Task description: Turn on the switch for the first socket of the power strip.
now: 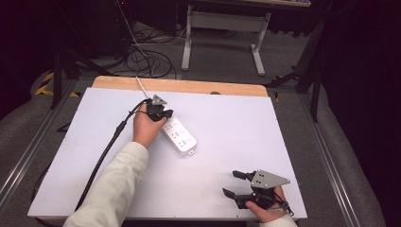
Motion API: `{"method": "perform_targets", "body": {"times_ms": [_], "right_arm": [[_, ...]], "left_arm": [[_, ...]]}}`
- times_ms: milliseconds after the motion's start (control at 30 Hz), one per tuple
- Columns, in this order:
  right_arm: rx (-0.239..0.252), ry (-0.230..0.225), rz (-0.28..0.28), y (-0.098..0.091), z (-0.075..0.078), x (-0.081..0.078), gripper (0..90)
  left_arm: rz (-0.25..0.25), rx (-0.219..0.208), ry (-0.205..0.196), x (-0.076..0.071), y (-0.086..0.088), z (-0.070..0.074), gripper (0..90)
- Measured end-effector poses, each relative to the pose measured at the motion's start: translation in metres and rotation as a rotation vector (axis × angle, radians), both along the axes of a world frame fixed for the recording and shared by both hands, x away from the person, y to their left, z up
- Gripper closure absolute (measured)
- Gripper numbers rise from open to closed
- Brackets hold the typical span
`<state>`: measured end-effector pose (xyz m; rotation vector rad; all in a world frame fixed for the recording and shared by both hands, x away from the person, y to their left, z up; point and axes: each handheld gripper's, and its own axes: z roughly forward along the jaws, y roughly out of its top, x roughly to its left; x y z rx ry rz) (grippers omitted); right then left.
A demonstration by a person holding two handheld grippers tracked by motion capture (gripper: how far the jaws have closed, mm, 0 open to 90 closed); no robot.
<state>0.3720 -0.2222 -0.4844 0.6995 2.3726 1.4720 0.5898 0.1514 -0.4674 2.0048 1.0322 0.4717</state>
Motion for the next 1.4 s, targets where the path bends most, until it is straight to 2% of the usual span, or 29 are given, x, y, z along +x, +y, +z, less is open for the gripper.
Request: {"method": "perform_targets", "body": {"times_ms": [33, 100, 167, 200, 333, 500, 567, 767, 800, 833, 900, 933, 1067, 1133, 1167, 1200, 1267, 1367, 1400], "right_arm": [[0.0, -0.001, 0.0, 0.0, 0.0, 0.0, 29.5], [-0.001, 0.001, -0.001, 0.0, 0.0, 0.001, 29.4], [-0.001, 0.001, 0.0, 0.0, 0.0, 0.001, 29.5], [-0.001, 0.001, 0.0, 0.0, 0.0, 0.0, 29.4], [0.0, -0.001, -0.003, 0.0, 0.0, 0.0, 29.4], [-0.003, -0.001, -0.006, 0.001, 0.0, 0.0, 29.3], [-0.004, -0.001, -0.007, 0.001, 0.0, 0.001, 29.3], [-0.003, 0.001, -0.009, 0.001, 0.0, 0.001, 29.3], [-0.003, 0.001, -0.008, 0.001, 0.0, 0.001, 29.3], [-0.005, 0.002, -0.008, 0.001, 0.0, 0.001, 29.3], [-0.003, 0.001, -0.009, 0.0, 0.0, 0.001, 29.3], [-0.001, 0.0, -0.011, 0.0, 0.0, 0.001, 29.3], [-0.001, -0.004, -0.014, -0.001, 0.0, -0.001, 29.2], [-0.001, -0.004, -0.015, -0.001, 0.0, -0.001, 28.9], [-0.001, -0.005, -0.016, -0.001, 0.0, -0.001, 28.9], [-0.002, -0.007, -0.016, 0.0, 0.001, -0.001, 28.9], [-0.006, -0.007, -0.015, 0.0, 0.001, -0.001, 28.7], [-0.005, -0.006, -0.017, 0.001, 0.001, -0.001, 28.6], [-0.005, -0.006, -0.017, 0.001, 0.001, -0.001, 28.6]], "left_arm": [[-0.004, -0.021, -0.01, -0.001, 0.0, 0.006, 90.0], [-0.005, -0.03, -0.018, -0.002, 0.001, 0.01, 90.0], [-0.019, -0.011, -0.041, -0.005, 0.003, 0.024, 90.0], [-0.019, -0.011, -0.041, -0.005, 0.003, 0.024, 90.0], [-0.02, -0.008, -0.059, -0.011, 0.01, 0.041, 90.0], [-0.024, -0.004, -0.051, -0.014, 0.014, 0.045, 90.0], [-0.026, -0.006, -0.063, -0.016, 0.016, 0.049, 90.0], [-0.025, -0.017, -0.062, -0.018, 0.018, 0.054, 90.0], [-0.022, -0.001, -0.068, -0.019, 0.019, 0.055, 90.0], [-0.027, -0.013, -0.056, -0.02, 0.019, 0.056, 90.0], [-0.038, -0.016, -0.063, -0.021, 0.02, 0.057, 90.0], [-0.041, -0.036, -0.062, -0.024, 0.02, 0.061, 78.1], [-0.062, -0.065, -0.066, -0.033, 0.022, 0.07, 61.2], [-0.077, -0.06, -0.091, -0.043, 0.024, 0.081, 52.2], [-0.077, -0.06, -0.091, -0.043, 0.024, 0.081, 48.0], [-0.082, -0.075, -0.1, -0.051, 0.025, 0.088, 44.4], [-0.093, -0.07, -0.12, -0.059, 0.027, 0.095, 38.1], [-0.107, -0.071, -0.131, -0.068, 0.028, 0.101, 30.7], [-0.111, -0.075, -0.135, -0.072, 0.028, 0.103, 30.7]]}}
